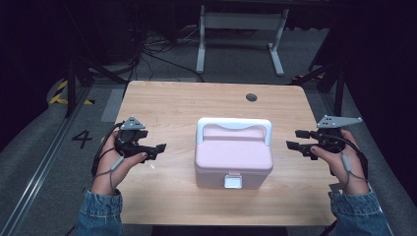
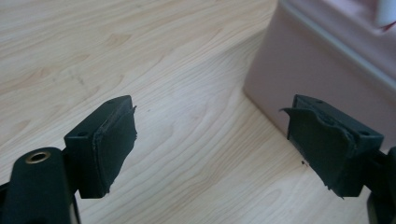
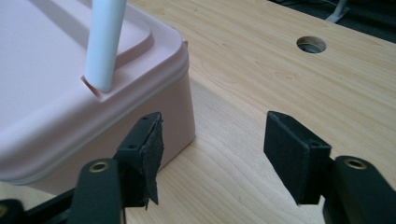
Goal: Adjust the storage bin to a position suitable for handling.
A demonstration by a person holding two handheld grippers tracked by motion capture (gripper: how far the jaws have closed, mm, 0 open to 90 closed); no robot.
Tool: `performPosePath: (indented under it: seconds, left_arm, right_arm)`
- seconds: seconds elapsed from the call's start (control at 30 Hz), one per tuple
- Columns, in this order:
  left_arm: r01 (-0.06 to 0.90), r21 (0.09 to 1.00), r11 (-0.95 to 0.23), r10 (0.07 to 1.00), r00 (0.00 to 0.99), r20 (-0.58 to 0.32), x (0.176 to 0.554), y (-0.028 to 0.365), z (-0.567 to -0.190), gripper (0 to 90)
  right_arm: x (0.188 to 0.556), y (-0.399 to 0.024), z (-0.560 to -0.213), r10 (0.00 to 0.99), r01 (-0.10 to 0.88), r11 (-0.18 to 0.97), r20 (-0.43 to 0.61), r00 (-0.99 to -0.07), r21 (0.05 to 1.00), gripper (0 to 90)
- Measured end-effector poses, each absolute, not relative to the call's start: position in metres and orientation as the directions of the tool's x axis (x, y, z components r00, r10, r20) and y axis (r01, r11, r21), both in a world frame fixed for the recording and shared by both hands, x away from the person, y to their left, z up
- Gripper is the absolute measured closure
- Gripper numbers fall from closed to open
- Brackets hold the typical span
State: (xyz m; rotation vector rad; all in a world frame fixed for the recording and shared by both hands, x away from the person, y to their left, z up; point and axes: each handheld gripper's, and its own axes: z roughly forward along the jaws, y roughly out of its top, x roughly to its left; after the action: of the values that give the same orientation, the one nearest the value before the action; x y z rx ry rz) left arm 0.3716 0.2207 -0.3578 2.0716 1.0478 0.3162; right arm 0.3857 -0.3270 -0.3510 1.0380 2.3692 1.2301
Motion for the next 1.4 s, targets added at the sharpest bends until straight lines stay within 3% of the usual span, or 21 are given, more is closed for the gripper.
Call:
performPosePath:
  seconds: [0.17, 0.27, 0.33, 0.6, 0.9, 1.27, 1.4]
  left_arm:
    - [0.557, 0.748, -0.361, 0.749, 0.651, -0.123, 0.370, 0.216, -0.351, 22.5]
    - [0.548, 0.751, -0.368, 0.731, 0.670, -0.131, 0.370, 0.210, -0.350, 26.3]
    - [0.535, 0.755, -0.379, 0.732, 0.673, -0.110, 0.372, 0.206, -0.348, 26.8]
    - [0.467, 0.796, -0.385, 0.678, 0.728, -0.099, 0.374, 0.189, -0.337, 33.8]
    - [0.395, 0.849, -0.351, 0.611, 0.784, -0.112, 0.385, 0.166, -0.330, 36.1]
    - [0.373, 0.858, -0.354, 0.550, 0.825, -0.131, 0.400, 0.129, -0.332, 36.9]
    - [0.347, 0.873, -0.343, 0.559, 0.823, -0.107, 0.406, 0.119, -0.335, 43.6]
  right_arm:
    - [0.386, -0.329, -0.354, 0.708, 0.454, 0.383, 0.060, -0.704, 0.804, 33.6]
    - [0.386, -0.326, -0.359, 0.708, 0.431, 0.389, 0.034, -0.705, 0.814, 25.4]
    - [0.385, -0.322, -0.363, 0.745, 0.454, 0.342, 0.057, -0.664, 0.823, 27.7]
    - [0.378, -0.325, -0.365, 0.741, 0.474, 0.378, 0.047, -0.670, 0.795, 50.2]
    - [0.367, -0.329, -0.372, 0.724, 0.453, 0.385, 0.041, -0.689, 0.804, 47.1]
    - [0.352, -0.341, -0.373, 0.753, 0.460, 0.361, 0.037, -0.657, 0.811, 45.6]
    - [0.350, -0.342, -0.374, 0.758, 0.454, 0.346, 0.040, -0.650, 0.821, 46.0]
